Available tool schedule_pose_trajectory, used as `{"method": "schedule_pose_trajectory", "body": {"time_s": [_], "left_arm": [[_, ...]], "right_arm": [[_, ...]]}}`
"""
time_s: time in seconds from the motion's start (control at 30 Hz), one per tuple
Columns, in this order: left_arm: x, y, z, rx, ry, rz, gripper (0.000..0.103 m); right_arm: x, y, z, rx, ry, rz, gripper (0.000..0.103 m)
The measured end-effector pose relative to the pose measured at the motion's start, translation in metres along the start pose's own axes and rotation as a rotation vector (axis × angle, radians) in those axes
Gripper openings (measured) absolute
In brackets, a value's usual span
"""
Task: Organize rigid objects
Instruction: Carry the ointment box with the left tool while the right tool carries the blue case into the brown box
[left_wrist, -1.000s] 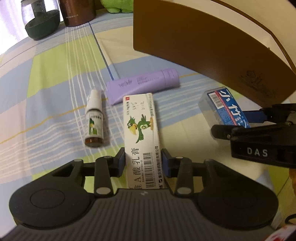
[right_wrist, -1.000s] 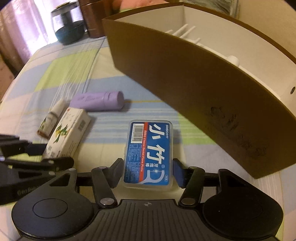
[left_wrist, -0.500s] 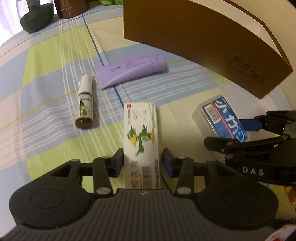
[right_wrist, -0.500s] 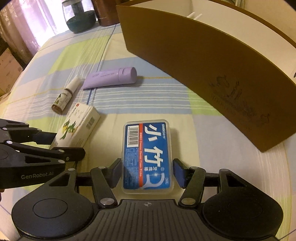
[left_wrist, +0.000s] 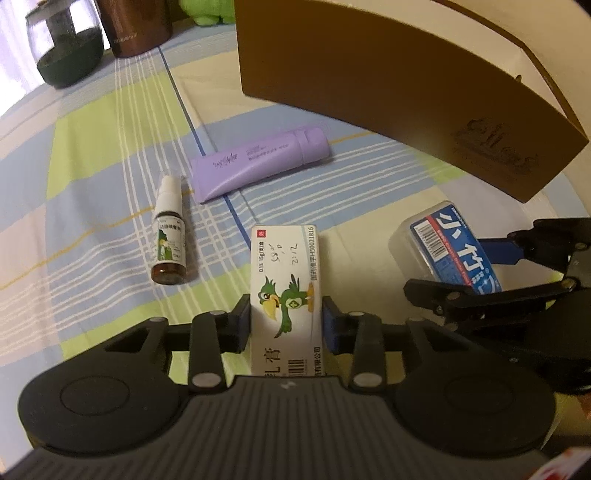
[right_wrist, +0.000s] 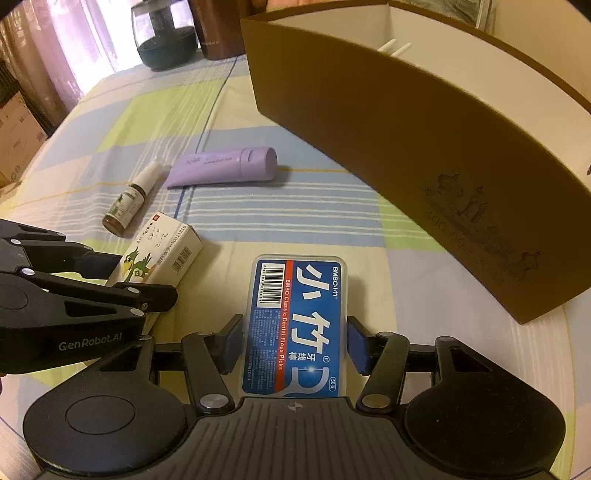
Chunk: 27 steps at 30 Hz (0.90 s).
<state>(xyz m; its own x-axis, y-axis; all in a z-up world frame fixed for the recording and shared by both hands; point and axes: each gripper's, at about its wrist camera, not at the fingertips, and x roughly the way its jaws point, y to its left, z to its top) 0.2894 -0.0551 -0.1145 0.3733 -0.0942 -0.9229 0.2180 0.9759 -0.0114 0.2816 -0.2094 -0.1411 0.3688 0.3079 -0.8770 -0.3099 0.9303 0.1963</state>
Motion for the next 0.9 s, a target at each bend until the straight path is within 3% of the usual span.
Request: {"method": "schedule_pose_trajectory", "body": {"time_s": [0.5,0.9], "left_arm": [[-0.060,-0.012,0.018,0.004,-0.141,0.008,0.033],[-0.093,-0.049,0.070,0.106,-0.252,-0.045,0.033]], "right_arm": [[-0.062,-0.012,0.015,0.034,-0.114,0.040,0.054],[-0.106,-0.044,0.042,0.066,-0.197,0.009,0.054]]}}
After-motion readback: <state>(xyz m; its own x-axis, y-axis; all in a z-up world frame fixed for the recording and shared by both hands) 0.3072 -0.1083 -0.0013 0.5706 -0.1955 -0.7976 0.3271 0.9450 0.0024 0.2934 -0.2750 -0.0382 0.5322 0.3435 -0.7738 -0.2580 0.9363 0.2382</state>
